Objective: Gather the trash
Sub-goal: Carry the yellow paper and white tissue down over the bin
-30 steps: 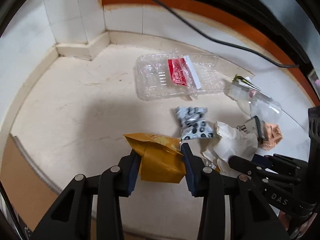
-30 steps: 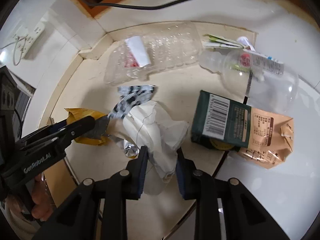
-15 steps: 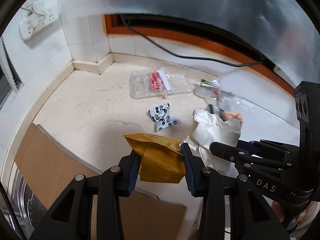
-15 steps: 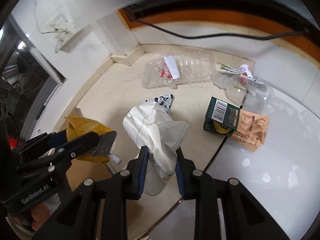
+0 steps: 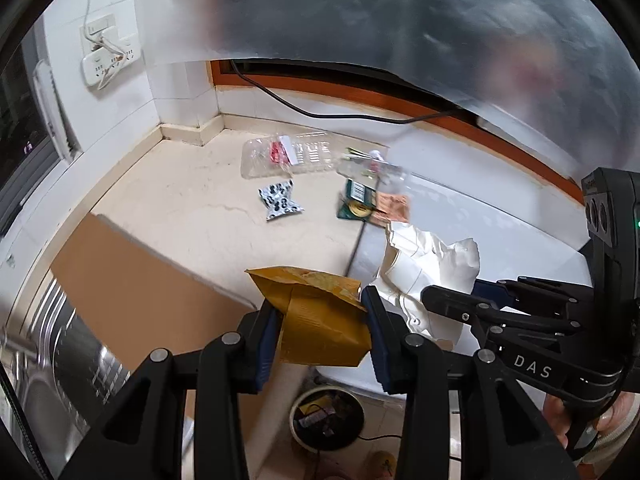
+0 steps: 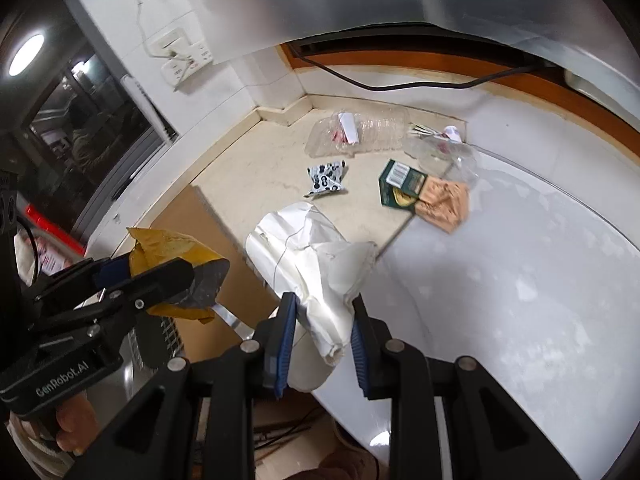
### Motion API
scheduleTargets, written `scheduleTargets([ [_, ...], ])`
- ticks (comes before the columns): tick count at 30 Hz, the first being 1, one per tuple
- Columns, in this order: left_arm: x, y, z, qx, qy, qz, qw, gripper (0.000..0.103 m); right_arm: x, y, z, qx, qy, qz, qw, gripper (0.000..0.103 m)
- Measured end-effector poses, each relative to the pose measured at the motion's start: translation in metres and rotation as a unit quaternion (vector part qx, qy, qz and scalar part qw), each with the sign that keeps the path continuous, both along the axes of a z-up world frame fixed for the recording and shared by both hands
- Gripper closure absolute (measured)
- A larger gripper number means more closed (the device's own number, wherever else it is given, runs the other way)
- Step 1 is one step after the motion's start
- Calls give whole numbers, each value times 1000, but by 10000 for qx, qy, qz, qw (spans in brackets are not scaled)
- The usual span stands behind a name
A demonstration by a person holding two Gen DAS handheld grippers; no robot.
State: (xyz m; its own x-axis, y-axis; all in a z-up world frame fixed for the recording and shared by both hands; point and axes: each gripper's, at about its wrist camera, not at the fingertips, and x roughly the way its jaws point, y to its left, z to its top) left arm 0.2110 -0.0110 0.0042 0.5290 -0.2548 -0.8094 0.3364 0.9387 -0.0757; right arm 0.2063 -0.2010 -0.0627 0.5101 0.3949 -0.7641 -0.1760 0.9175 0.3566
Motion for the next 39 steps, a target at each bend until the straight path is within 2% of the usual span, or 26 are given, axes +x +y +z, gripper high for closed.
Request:
scheduleTargets([
  [9,-75,-4,10,-69,-43,284,9996,65,-62,-9,14,-88,-108,425,9990,77],
  [13,-105,-4,1,49,-3,430,9991,65,-82,-9,9,-180,-139,573,9981,77],
  [17,-134,-4,-16,259,16,577,9980,65,-100,-4,-7,-269,-45,685,9973,77],
  [20,-149,-3,-39,517,79,700,9962,65,-114,5,-30,-529,15,813,9953,77],
  [23,-158,-2,-71,675,343,788,9940,65,-123,13,-54,-736,125,948,9927,77],
  [30,-165,6,-173,935,1168,875,9849,65,-133,34,-137,-1104,721,1079,9854,77],
  [34,-166,8,-233,930,1514,821,9807,65,-135,48,-183,-1361,877,1110,9805,77],
  [39,-165,9,-300,890,1719,758,9782,65,-133,54,-243,-1462,1120,1035,9774,77],
])
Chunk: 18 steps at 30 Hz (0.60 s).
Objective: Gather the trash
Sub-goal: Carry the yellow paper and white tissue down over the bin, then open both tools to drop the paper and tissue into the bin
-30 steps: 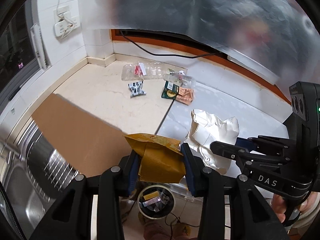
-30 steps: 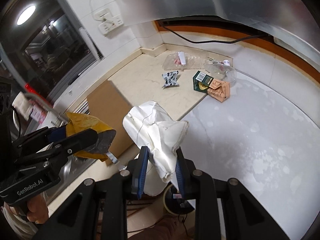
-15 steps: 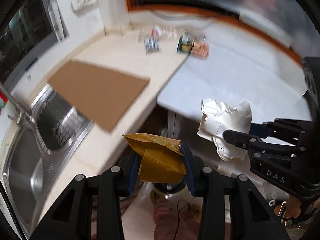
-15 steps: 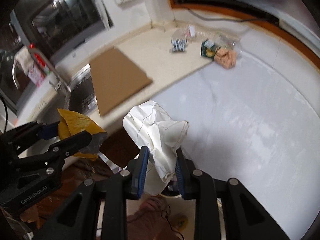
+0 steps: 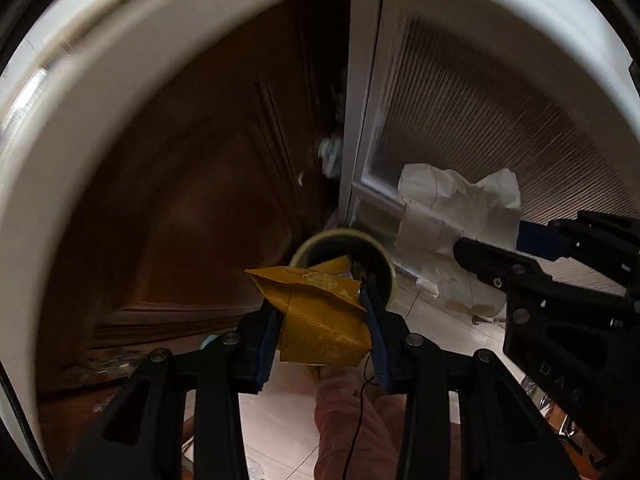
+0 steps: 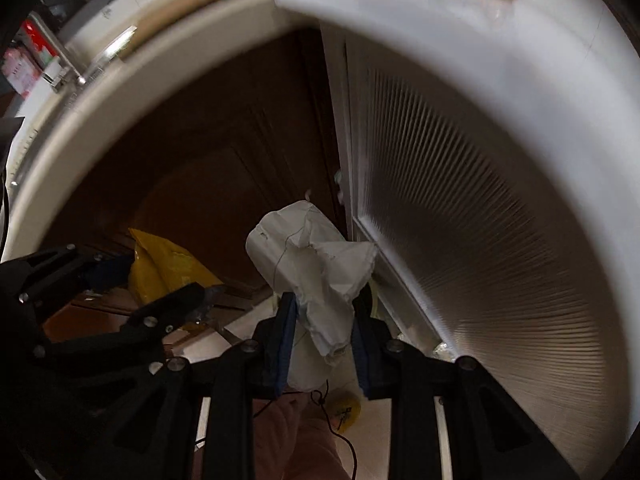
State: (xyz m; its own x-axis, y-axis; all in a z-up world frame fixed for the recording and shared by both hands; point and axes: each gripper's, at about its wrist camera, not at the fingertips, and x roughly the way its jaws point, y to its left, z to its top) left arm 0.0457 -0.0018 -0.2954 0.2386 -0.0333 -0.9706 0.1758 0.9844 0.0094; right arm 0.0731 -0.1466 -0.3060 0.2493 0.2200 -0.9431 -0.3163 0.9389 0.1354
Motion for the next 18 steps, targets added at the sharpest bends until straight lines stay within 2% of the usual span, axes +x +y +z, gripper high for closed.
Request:
scheduleTargets([
  [10,18,11,-121,-110,352,127,9992,65,4,3,-132,-176,444,-77,9988,76],
  [15,24,16,-179,-89,546,217,9982,65,11,5,-188,-271,559,-102,9980,76],
  [18,26,17,-203,-73,620,235,9978,65,12,8,-216,-343,581,-68,9977,76],
])
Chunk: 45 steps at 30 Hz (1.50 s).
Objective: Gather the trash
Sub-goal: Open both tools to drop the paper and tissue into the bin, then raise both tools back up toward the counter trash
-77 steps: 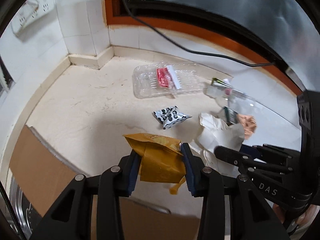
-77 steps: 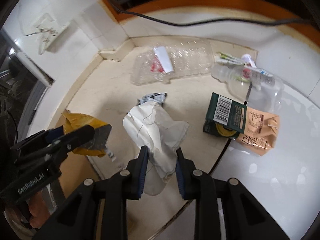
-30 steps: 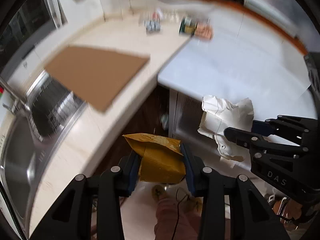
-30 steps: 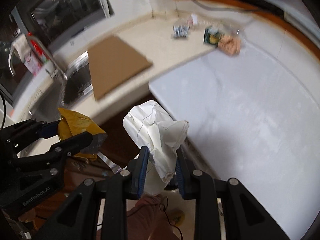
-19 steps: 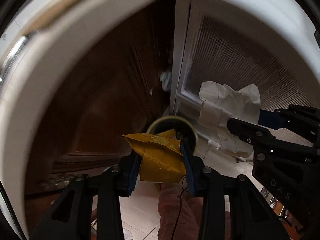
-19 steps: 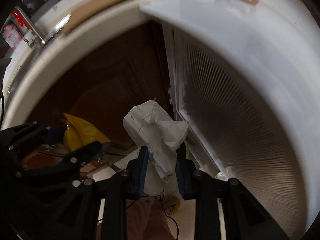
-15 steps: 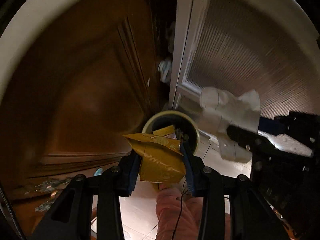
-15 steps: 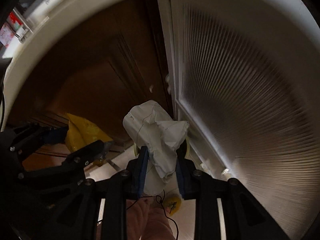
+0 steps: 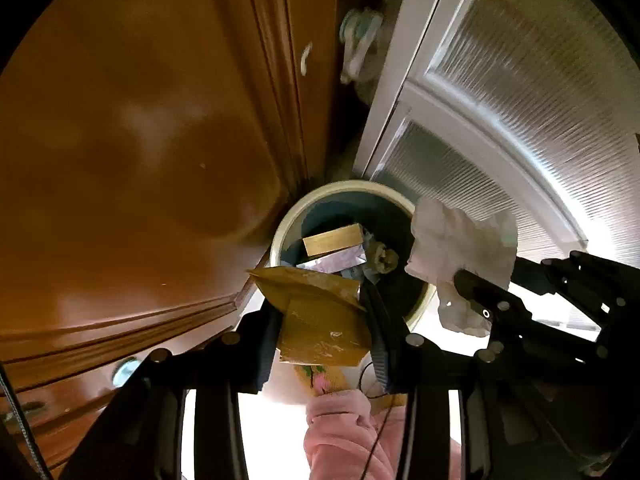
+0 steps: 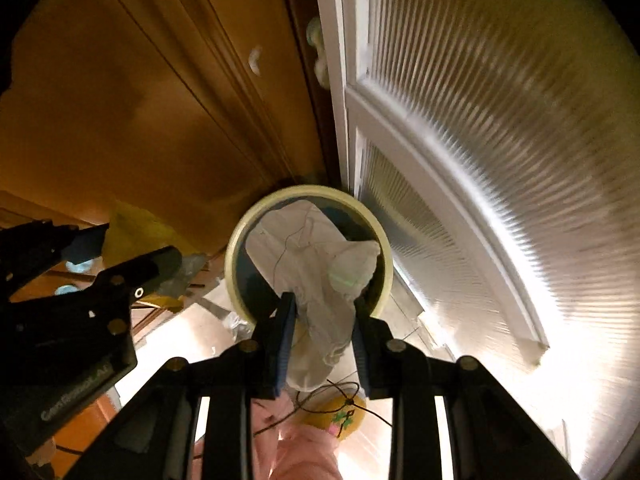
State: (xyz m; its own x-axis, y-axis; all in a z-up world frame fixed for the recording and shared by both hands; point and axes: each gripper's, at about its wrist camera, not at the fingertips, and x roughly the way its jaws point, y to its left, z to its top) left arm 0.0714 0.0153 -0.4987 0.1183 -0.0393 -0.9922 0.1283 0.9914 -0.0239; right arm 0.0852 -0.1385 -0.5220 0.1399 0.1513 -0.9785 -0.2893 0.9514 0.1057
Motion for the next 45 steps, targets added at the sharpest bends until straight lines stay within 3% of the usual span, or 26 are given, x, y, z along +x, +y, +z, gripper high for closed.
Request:
scheduleTargets([
  [8,5,-6,-28,118,52,-95,9999,64,14,7,-27,-72,15,35,10000,71],
  [11,5,-7,-25,182,16,-126,9998,59,9,7,-26,-62,9,53,10000,69],
  [17,10,-4,-14,256,11,-3,9997,37,10,-2,-25,-75,47,-29,10000,66],
  [26,14,-5,13,302,-93,-64,9995,36,9,-9,0,60,46,-8,10000,65],
  [36,5,11,60,96,49,275,9996,36,1,-16,59,321,128,-85,9994,59],
  [45,-15,16,157,-54,-87,321,9994,36,-14,-22,152,588,40,-172,9981,59],
])
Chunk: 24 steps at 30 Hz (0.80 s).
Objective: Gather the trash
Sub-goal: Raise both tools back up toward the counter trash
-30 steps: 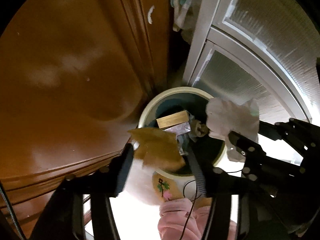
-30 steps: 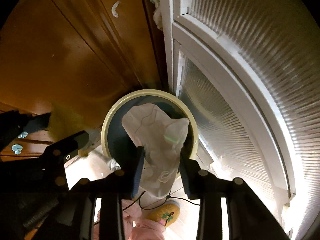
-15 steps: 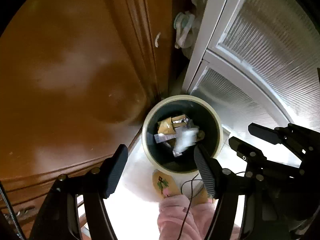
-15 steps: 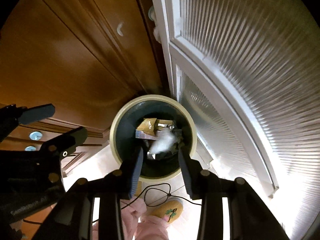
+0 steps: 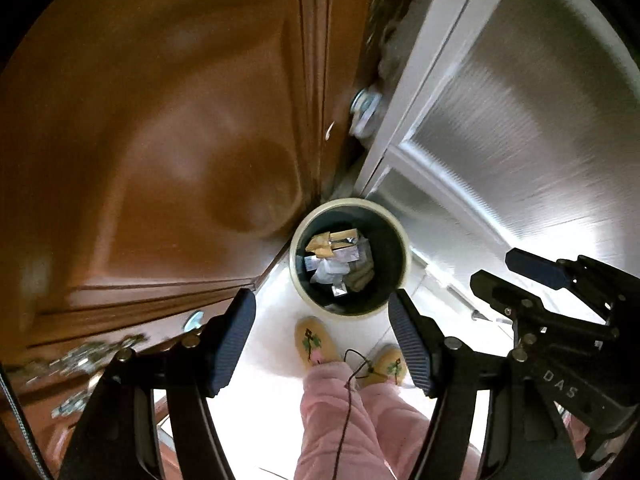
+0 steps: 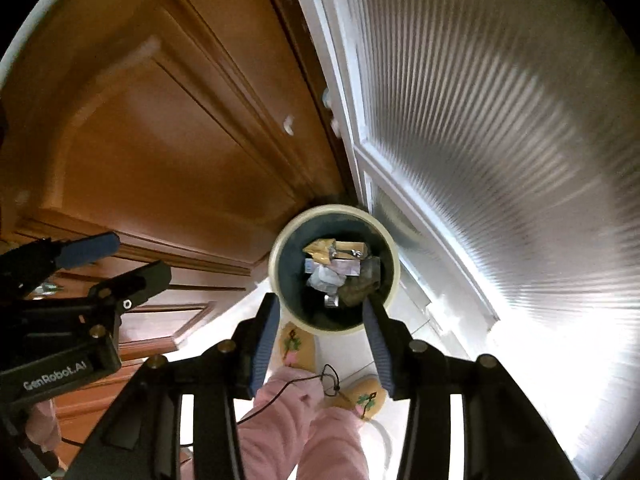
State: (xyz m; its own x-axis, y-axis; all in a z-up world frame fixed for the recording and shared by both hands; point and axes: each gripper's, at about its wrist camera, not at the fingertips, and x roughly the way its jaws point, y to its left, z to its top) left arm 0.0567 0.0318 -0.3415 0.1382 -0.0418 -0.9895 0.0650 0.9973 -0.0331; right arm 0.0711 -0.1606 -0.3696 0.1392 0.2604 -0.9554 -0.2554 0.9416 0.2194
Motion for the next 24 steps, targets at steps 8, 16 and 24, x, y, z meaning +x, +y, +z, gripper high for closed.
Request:
scheduleTargets([
  [8,-7,-19,110,-51,-554,-261,9981,36,-9,-11,105,206,-489,101,9985,59],
  [16,8,-31,215,-137,-1305,-245,9911,35,-7,-31,214,427,-1344,106,9899,54],
  [24,48,-31,299,-262,-1825,-157,9827,30,30,-51,285,312,-2113,219,9767,51],
])
